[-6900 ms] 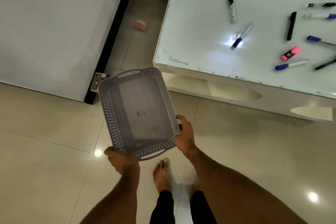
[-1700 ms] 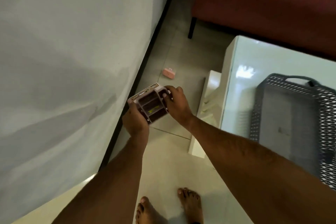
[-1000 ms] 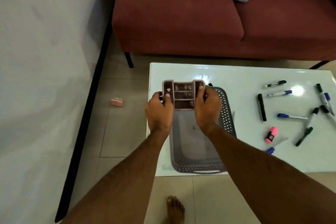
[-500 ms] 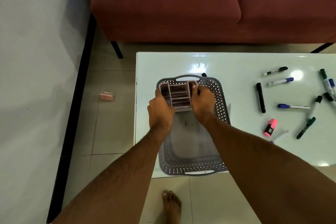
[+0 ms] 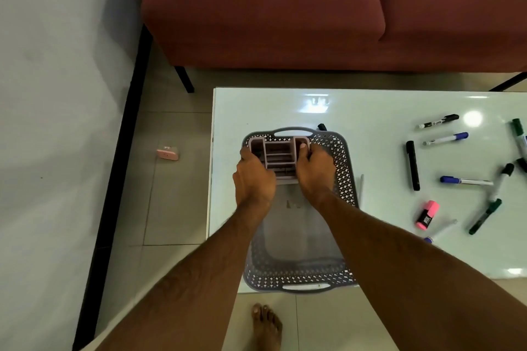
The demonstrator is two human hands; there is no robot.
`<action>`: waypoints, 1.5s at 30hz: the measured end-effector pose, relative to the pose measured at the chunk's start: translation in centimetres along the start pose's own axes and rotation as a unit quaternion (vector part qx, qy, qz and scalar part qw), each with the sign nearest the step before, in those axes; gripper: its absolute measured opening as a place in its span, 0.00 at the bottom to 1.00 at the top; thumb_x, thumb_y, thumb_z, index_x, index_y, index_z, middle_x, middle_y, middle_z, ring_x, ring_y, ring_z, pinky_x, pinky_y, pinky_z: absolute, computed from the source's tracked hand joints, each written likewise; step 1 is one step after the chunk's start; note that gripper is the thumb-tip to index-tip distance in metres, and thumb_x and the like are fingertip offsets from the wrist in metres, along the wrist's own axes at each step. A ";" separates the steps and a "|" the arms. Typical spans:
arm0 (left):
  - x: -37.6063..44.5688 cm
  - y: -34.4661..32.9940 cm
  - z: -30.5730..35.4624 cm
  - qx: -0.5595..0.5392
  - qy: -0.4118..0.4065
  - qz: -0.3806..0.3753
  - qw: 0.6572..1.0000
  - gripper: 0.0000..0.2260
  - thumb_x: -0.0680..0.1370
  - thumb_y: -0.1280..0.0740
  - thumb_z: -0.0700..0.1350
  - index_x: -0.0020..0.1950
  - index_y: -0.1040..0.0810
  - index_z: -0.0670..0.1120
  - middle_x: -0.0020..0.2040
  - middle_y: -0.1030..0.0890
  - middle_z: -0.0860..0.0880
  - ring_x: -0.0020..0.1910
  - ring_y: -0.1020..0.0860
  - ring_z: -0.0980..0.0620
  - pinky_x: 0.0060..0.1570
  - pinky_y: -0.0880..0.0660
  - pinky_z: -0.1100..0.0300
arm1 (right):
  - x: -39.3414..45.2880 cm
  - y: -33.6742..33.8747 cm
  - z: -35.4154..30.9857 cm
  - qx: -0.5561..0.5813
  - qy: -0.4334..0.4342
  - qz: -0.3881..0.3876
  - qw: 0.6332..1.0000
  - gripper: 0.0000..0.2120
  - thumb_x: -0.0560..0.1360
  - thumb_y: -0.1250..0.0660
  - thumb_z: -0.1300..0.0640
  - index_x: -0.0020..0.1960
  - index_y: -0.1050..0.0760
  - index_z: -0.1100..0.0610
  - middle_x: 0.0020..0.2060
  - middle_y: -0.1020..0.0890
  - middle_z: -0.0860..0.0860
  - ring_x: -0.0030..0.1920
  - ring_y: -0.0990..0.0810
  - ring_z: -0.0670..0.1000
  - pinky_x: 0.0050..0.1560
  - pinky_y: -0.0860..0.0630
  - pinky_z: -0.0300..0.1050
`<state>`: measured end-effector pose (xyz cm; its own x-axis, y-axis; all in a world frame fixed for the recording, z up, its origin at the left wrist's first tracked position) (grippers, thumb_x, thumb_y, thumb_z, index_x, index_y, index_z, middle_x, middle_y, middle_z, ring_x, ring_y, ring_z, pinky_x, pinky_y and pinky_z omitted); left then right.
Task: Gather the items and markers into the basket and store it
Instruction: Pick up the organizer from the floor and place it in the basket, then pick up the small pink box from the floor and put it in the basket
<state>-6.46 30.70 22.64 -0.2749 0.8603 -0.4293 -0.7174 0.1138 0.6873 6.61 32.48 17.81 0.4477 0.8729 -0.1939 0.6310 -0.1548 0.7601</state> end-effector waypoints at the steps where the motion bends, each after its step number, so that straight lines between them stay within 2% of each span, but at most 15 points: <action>1: 0.0 0.2 0.3 -0.004 0.010 -0.001 1.000 0.23 0.79 0.35 0.37 0.74 0.36 0.41 0.65 0.22 0.40 0.62 0.21 0.39 0.59 0.23 0.50 | 0.1 0.1 -0.1 -0.003 0.000 -0.006 1.000 0.20 0.86 0.43 0.49 0.49 0.20 0.61 0.39 0.19 0.54 0.38 0.22 0.55 0.34 0.34 0.42; 6: 0.8 1.6 1.1 -0.012 0.049 0.016 0.999 0.19 0.76 0.35 0.39 0.67 0.32 0.40 0.60 0.20 0.39 0.57 0.20 0.37 0.53 0.20 0.45 | 0.1 0.7 -0.6 -0.051 0.001 0.015 0.999 0.21 0.84 0.43 0.45 0.49 0.21 0.60 0.42 0.16 0.56 0.42 0.18 0.59 0.39 0.30 0.45; 9: 1.4 3.2 1.5 0.003 0.038 0.043 0.998 0.14 0.77 0.35 0.42 0.61 0.27 0.39 0.56 0.18 0.40 0.53 0.19 0.39 0.42 0.24 0.51 | 0.1 1.9 -1.9 -0.074 0.044 0.077 0.993 0.18 0.84 0.42 0.47 0.54 0.20 0.59 0.47 0.16 0.55 0.48 0.18 0.55 0.44 0.27 0.44; 12: 2.5 5.1 1.8 0.001 0.017 0.074 0.997 0.14 0.77 0.35 0.46 0.59 0.24 0.40 0.55 0.18 0.41 0.54 0.19 0.38 0.47 0.22 0.50 | 0.5 2.9 -3.9 -0.063 0.090 0.119 0.987 0.15 0.83 0.39 0.49 0.56 0.20 0.59 0.49 0.16 0.54 0.52 0.19 0.54 0.47 0.30 0.42; 16: 5.8 7.9 0.9 -0.046 0.005 0.076 0.996 0.17 0.75 0.34 0.46 0.61 0.24 0.39 0.56 0.19 0.40 0.55 0.20 0.38 0.52 0.23 0.50 | 1.5 2.2 -8.2 -0.027 0.160 0.062 0.985 0.17 0.84 0.39 0.48 0.63 0.22 0.58 0.57 0.17 0.54 0.59 0.21 0.53 0.56 0.23 0.49; 19: 9.3 10.3 -0.3 -0.092 0.037 0.061 0.993 0.22 0.73 0.33 0.50 0.63 0.24 0.39 0.61 0.21 0.39 0.59 0.21 0.37 0.55 0.22 0.49 | 2.2 0.0 -12.6 0.014 0.195 -0.010 0.981 0.19 0.84 0.39 0.48 0.69 0.25 0.58 0.64 0.20 0.54 0.64 0.22 0.54 0.65 0.23 0.52; 23: 15.1 13.9 -3.2 -0.153 0.098 0.045 0.982 0.29 0.76 0.32 0.51 0.73 0.30 0.39 0.71 0.27 0.39 0.66 0.25 0.37 0.60 0.27 0.52 | 3.2 -4.9 -18.4 0.085 0.211 -0.070 0.971 0.23 0.83 0.38 0.45 0.72 0.27 0.58 0.66 0.22 0.53 0.64 0.22 0.54 0.65 0.22 0.57; 26: 20.7 15.9 -6.6 -0.203 0.133 0.034 0.970 0.35 0.72 0.33 0.56 0.75 0.33 0.42 0.72 0.28 0.40 0.66 0.26 0.36 0.63 0.25 0.41 | 4.3 -9.6 -22.5 0.111 0.185 -0.126 0.968 0.26 0.83 0.38 0.44 0.76 0.32 0.56 0.69 0.23 0.53 0.66 0.23 0.52 0.66 0.22 0.56; 29: 26.3 17.9 -10.1 -0.215 0.145 0.025 0.965 0.30 0.78 0.33 0.50 0.78 0.36 0.41 0.75 0.30 0.42 0.70 0.28 0.39 0.59 0.24 0.52 | 5.4 -15.9 -25.6 0.124 0.149 -0.168 0.967 0.28 0.83 0.38 0.44 0.79 0.35 0.55 0.71 0.24 0.54 0.69 0.24 0.53 0.69 0.24 0.56; 31: 29.5 18.8 -12.1 -0.227 0.148 0.019 0.962 0.28 0.80 0.33 0.48 0.78 0.36 0.40 0.75 0.30 0.42 0.71 0.29 0.40 0.56 0.29 0.58 | 5.9 -19.8 -26.8 0.136 0.112 -0.191 0.966 0.28 0.83 0.38 0.44 0.79 0.36 0.55 0.71 0.24 0.56 0.70 0.24 0.54 0.70 0.25 0.57; 33: 32.8 19.6 -14.4 -0.237 0.153 0.009 0.959 0.28 0.80 0.33 0.47 0.78 0.35 0.39 0.75 0.30 0.40 0.71 0.29 0.39 0.61 0.31 0.57 | 6.3 -23.7 -27.7 0.140 0.071 -0.216 0.964 0.28 0.83 0.38 0.44 0.79 0.36 0.55 0.70 0.24 0.56 0.69 0.23 0.56 0.70 0.24 0.58; 36: 36.6 20.1 -17.8 -0.242 0.182 -0.006 0.953 0.28 0.81 0.34 0.47 0.78 0.36 0.39 0.76 0.31 0.40 0.72 0.30 0.39 0.60 0.32 0.59 | 6.8 -28.1 -27.7 0.145 0.015 -0.243 0.959 0.27 0.84 0.38 0.45 0.79 0.37 0.55 0.68 0.23 0.58 0.69 0.24 0.57 0.70 0.25 0.59; 40: 40.6 19.9 -21.8 -0.240 0.212 -0.012 0.947 0.30 0.81 0.34 0.48 0.79 0.39 0.39 0.78 0.35 0.41 0.76 0.35 0.40 0.73 0.38 0.53 | 7.5 -32.3 -26.9 0.142 -0.055 -0.256 0.955 0.26 0.85 0.39 0.49 0.79 0.37 0.58 0.71 0.25 0.59 0.71 0.26 0.59 0.71 0.27 0.53; 43: 43.2 17.9 -24.9 -0.229 0.250 -0.034 0.940 0.29 0.82 0.35 0.49 0.79 0.38 0.39 0.77 0.34 0.40 0.75 0.33 0.39 0.71 0.36 0.52 | 8.2 -35.7 -25.5 0.136 -0.088 -0.261 0.952 0.25 0.85 0.39 0.51 0.79 0.37 0.59 0.72 0.25 0.60 0.72 0.26 0.59 0.70 0.28 0.51; 45: 44.6 16.1 -26.5 -0.222 0.265 -0.050 0.937 0.27 0.82 0.35 0.50 0.76 0.34 0.38 0.74 0.29 0.40 0.68 0.27 0.39 0.63 0.31 0.53 | 8.8 -38.0 -24.3 0.129 -0.111 -0.268 0.948 0.24 0.85 0.40 0.51 0.79 0.36 0.58 0.72 0.26 0.59 0.72 0.26 0.59 0.69 0.28 0.49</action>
<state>-47.28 57.74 -1.00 -0.3866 0.4757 -0.7901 -0.9199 -0.1382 0.3669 -28.81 57.27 2.24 0.1229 0.7443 -0.6564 0.9270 0.1501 0.3438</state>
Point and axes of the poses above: each hand's wrist, its own x-axis towards the middle knuckle, its own y-axis out of the back of the hand, z = x × y, the point moved 1 cm from there along x, towards the middle knuckle
